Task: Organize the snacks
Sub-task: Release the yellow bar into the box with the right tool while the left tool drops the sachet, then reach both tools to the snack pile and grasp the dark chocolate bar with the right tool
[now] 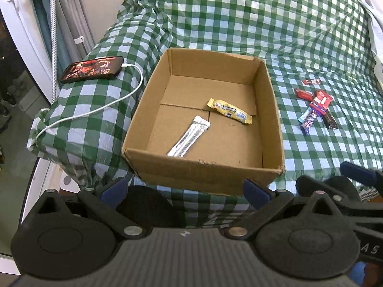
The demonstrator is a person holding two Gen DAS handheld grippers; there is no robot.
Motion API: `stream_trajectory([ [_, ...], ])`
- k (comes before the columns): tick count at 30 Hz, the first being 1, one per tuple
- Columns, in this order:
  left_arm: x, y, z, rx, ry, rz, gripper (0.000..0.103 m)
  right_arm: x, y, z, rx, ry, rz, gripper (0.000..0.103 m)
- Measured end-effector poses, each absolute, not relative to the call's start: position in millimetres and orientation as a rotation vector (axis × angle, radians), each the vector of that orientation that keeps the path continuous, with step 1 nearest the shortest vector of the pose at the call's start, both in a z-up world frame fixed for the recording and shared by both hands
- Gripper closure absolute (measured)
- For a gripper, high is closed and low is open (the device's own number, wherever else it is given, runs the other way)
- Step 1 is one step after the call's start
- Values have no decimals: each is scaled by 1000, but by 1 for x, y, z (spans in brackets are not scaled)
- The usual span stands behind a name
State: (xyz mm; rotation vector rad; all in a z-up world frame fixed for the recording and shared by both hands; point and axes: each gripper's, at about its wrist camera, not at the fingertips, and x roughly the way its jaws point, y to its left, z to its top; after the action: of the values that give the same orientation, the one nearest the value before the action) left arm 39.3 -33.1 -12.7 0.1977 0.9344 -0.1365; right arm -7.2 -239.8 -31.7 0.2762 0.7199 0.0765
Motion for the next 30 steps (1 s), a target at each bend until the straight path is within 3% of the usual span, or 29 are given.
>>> stream_trajectory([
  [30,25,-55,-14,282,932,-132,0,-29,-254,-34,359,692,64,12],
])
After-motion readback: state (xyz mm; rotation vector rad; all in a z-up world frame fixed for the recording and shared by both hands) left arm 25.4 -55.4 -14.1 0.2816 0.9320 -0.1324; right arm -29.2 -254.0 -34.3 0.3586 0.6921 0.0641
